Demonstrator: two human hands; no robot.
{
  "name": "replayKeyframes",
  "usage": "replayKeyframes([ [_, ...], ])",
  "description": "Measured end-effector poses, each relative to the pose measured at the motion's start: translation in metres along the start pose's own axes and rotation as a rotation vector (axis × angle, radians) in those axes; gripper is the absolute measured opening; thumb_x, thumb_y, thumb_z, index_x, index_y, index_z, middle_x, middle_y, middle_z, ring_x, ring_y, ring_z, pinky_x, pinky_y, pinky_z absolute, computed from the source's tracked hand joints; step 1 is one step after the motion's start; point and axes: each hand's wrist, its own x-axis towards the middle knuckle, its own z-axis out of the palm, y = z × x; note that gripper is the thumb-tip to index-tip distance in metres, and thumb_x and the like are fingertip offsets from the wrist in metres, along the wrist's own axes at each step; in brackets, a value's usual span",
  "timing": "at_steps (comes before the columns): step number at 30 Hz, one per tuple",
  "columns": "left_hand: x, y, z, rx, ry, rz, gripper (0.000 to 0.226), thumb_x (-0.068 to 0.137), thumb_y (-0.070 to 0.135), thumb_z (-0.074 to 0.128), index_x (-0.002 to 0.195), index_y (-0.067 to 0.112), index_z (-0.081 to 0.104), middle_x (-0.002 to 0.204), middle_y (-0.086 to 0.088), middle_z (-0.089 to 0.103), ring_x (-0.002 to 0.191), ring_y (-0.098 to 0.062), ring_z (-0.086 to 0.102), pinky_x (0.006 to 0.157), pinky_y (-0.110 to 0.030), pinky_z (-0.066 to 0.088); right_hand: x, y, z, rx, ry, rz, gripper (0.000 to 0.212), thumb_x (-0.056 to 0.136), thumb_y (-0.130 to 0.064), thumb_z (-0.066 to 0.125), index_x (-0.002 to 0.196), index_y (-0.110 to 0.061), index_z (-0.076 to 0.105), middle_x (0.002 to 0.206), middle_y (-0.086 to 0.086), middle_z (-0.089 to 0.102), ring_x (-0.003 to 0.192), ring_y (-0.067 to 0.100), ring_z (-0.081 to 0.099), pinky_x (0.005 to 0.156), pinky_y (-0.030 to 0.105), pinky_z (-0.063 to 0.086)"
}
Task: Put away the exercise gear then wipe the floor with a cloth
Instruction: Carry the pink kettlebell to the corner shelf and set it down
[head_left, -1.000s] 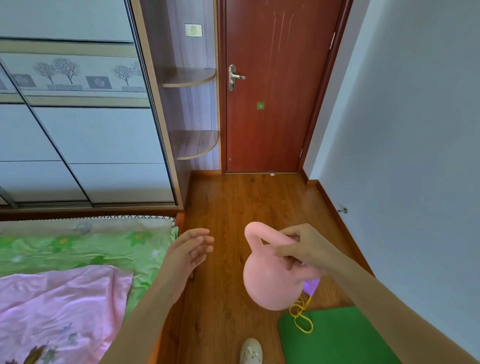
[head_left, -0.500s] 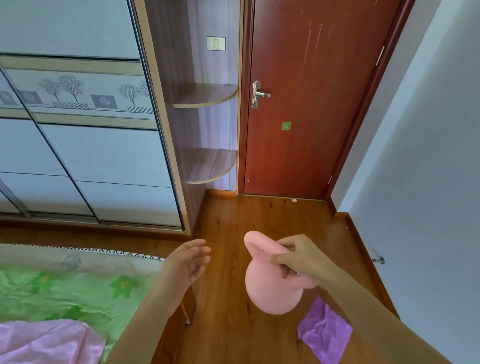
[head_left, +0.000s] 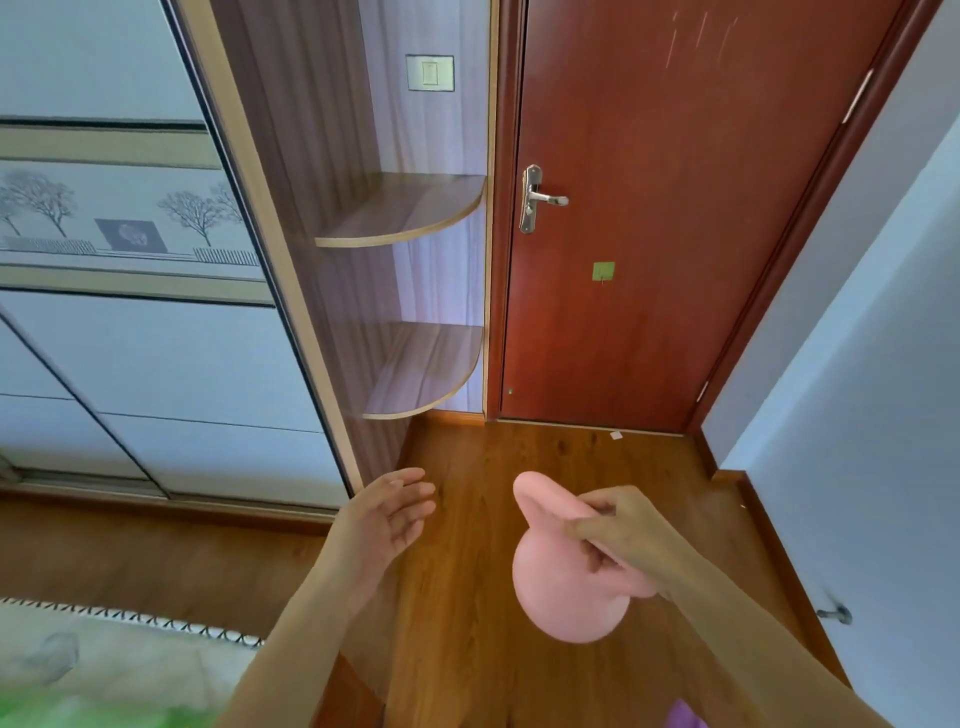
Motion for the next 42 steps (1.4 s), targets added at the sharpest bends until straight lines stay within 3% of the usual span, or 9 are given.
replayKeyframes([
  [7,0.101,0.038,0.024,0.040,0.080,0.000,0.026,0.096,0.019,0.041,0.106,0.006,0.061,0.088,-0.008,0.069,0.083,-0.022,0.064,0.074,-0.030,0.047,0.114,-0.035,-0.040,0.041,0.000,-0.002,0.009,0.082,-0.020,0.068,0.088,-0.014,0.071,0.056,-0.001,0.060,0.048,0.010,0.058,0.056,0.020,0.045],
  [11,0.153,0.052,0.039,0.047,0.154,0.019,0.023,0.096,0.018,0.042,0.104,0.007,0.062,0.096,-0.011,0.067,0.093,-0.026,0.063,0.080,-0.031,0.047,0.178,-0.050,-0.058,0.048,-0.024,-0.002,0.011,0.081,-0.020,0.068,0.086,-0.011,0.072,0.063,0.006,0.062,0.049,0.013,0.057,0.057,0.024,0.047],
  [15,0.212,0.057,0.057,-0.007,0.239,0.018,0.022,0.096,0.014,0.043,0.101,0.007,0.063,0.098,-0.012,0.068,0.093,-0.025,0.064,0.082,-0.031,0.046,0.246,-0.056,-0.071,0.063,-0.092,-0.005,0.012,0.080,-0.017,0.066,0.085,-0.008,0.072,0.057,0.004,0.059,0.051,0.015,0.056,0.054,0.022,0.044],
  [19,0.259,0.059,0.073,-0.108,0.306,0.014,0.023,0.095,0.012,0.041,0.100,0.006,0.063,0.092,-0.011,0.066,0.083,-0.024,0.061,0.072,-0.030,0.045,0.307,-0.065,-0.083,0.055,-0.144,-0.007,0.012,0.077,-0.015,0.064,0.080,-0.006,0.071,0.053,0.001,0.056,0.052,0.016,0.055,0.048,0.019,0.041],
  [23,0.294,0.064,0.083,-0.179,0.395,0.036,0.024,0.094,0.008,0.039,0.099,0.007,0.062,0.093,-0.010,0.066,0.085,-0.022,0.059,0.072,-0.029,0.044,0.365,-0.073,-0.092,0.001,-0.223,-0.037,0.006,0.076,-0.014,0.067,0.070,-0.011,0.065,0.045,-0.006,0.055,0.043,0.013,0.054,0.048,0.020,0.041],
  [26,0.318,0.067,0.087,-0.230,0.442,0.062,0.026,0.094,0.008,0.037,0.094,0.008,0.063,0.087,-0.009,0.066,0.084,-0.022,0.059,0.073,-0.029,0.044,0.405,-0.083,-0.097,-0.006,-0.261,-0.036,0.014,0.075,-0.011,0.066,0.064,-0.017,0.061,0.044,-0.006,0.055,0.038,0.009,0.051,0.044,0.019,0.040],
  [33,0.387,0.078,0.090,-0.312,0.543,-0.047,0.024,0.094,0.013,0.043,0.089,0.006,0.065,0.083,-0.008,0.066,0.076,-0.020,0.059,0.068,-0.027,0.045,0.483,-0.096,-0.093,-0.001,-0.299,-0.011,0.019,0.075,-0.011,0.064,0.060,-0.019,0.058,0.045,-0.002,0.054,0.038,0.011,0.051,0.045,0.020,0.042],
  [37,0.431,0.093,0.087,-0.271,0.537,-0.048,0.028,0.097,0.011,0.036,0.092,0.006,0.062,0.091,-0.010,0.063,0.083,-0.023,0.056,0.088,-0.033,0.038,0.531,-0.105,-0.084,-0.003,-0.298,0.012,0.017,0.072,-0.012,0.063,0.057,-0.016,0.056,0.041,-0.004,0.053,0.041,0.014,0.053,0.050,0.023,0.042],
  [42,0.479,0.103,0.081,-0.227,0.527,-0.061,0.022,0.093,0.012,0.043,0.092,0.006,0.065,0.086,-0.009,0.066,0.078,-0.022,0.060,0.066,-0.027,0.044,0.583,-0.113,-0.079,-0.014,-0.300,0.006,0.012,0.070,-0.011,0.063,0.060,-0.010,0.058,0.043,-0.002,0.054,0.041,0.015,0.052,0.048,0.021,0.043],
])
